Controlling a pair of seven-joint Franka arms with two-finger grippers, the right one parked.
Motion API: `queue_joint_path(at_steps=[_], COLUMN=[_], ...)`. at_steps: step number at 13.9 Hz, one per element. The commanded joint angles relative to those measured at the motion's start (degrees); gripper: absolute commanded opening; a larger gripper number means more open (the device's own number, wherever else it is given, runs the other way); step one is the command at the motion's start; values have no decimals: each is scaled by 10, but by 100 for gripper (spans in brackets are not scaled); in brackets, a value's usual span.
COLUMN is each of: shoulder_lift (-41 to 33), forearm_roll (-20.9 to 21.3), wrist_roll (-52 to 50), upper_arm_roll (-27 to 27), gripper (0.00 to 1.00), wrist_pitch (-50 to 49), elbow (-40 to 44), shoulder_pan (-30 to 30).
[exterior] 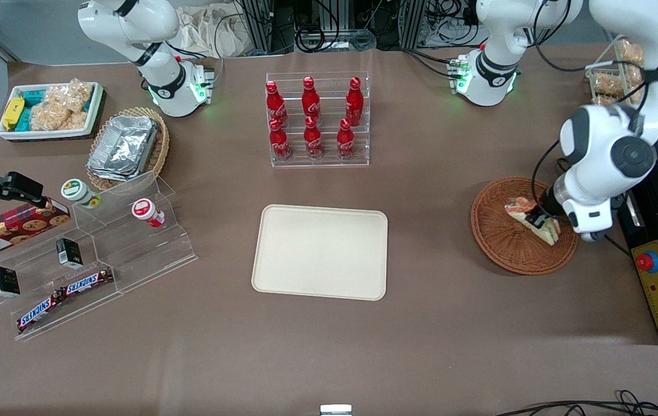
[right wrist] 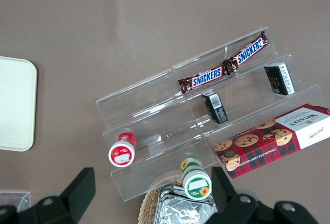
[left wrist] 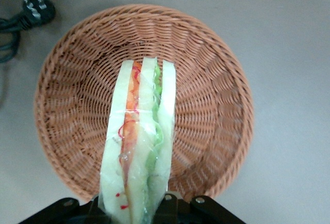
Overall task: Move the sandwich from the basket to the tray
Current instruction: 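Lift the sandwich out of the basket with the left gripper, then carry the sandwich over the cream tray and lower it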
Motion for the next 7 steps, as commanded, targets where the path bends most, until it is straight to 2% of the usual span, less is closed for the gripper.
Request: queue_joint_path(at_steps=[1, 3, 7], shoulder_lift=[-26, -20, 13], forearm_roll=[-34, -53, -41], wrist_roll=[67, 100, 108], upper_arm_roll=[-31, -75, -189], gripper=[0, 0, 0], wrist_pitch=[-69, -98, -57], elbow=[51, 94, 114], shoulder_pan=[-10, -11, -12])
